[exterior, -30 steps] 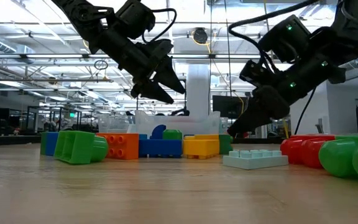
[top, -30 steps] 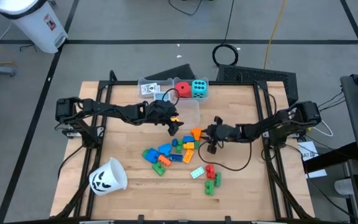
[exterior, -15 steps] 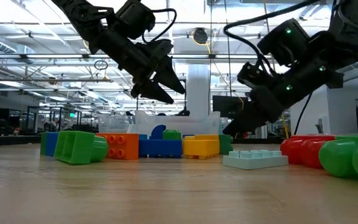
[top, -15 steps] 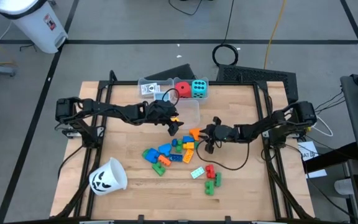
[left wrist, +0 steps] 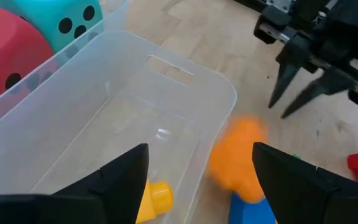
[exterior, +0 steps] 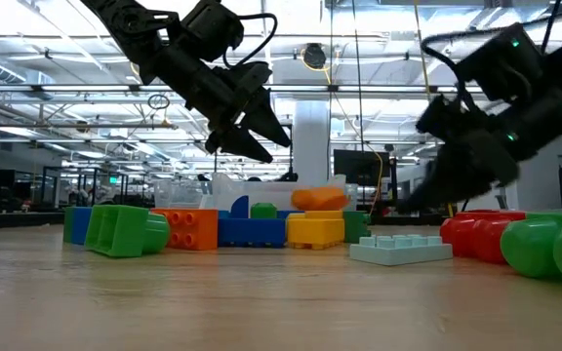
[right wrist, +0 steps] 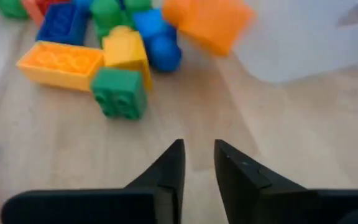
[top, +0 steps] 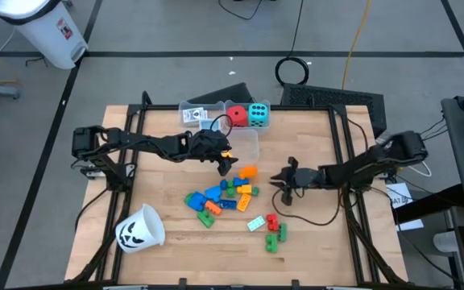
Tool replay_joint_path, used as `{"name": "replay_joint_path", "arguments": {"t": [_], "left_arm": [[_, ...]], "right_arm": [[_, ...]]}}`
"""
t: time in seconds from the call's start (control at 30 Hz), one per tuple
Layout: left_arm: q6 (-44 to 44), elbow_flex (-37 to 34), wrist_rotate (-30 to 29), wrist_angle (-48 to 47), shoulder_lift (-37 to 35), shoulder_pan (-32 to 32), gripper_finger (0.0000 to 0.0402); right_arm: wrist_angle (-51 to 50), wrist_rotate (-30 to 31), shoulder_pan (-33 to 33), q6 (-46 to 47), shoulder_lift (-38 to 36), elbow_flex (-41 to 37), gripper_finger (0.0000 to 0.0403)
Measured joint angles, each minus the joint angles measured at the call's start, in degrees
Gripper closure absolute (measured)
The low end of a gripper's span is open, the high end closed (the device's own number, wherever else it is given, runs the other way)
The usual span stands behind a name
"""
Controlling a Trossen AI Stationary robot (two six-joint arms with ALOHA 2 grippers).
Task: Pick & Place Toys
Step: Put the orange game piece into the bottom transparent bin
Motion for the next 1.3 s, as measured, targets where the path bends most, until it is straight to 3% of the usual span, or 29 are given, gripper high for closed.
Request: {"name": "replay_joint_path", "arguments": {"t": [0.17,0.33,0.43,0.67,0.83,1.1,1.3], "left_arm": [[0.00,0.00,-0.02,0.00,0.00,0.00,0.0110],[-0.02,0.00,-0.02,0.01,0.00,0.00,0.0110],[-0.02,0.00,-0.02,0.00,0.00,0.00,0.0110],[-0.02,0.00,-0.03,0.00,0.00,0.00,0.0110],[-0.04,0.00,-0.03,0.00,0.00,-0.01,0.0110],[-0.04,0.00,-0.04,0.00,0.00,-0.49,0.0110],[-0.02,0.00,-0.06,0.00,0.00,-0.46,0.0110]], "right_arm": [[4.04,1.95,-0.76,-0.39,0.04,-0.57,0.0376],[14.03,2.92,-1.95,-4.01,1.79,-0.24,0.0365],[15.68,2.93,-2.04,-5.78,3.81,0.77,0.0326],[11.34,2.95,-2.51,-6.32,12.80,8.52,0.0193],[11.00,2.89,-4.15,-6.32,20.28,12.87,0.0147],[11.62,-1.81,-6.14,-6.32,26.03,15.81,0.0162],[11.81,-3.23,-6.07,-6.32,26.10,15.78,0.0239]]}}
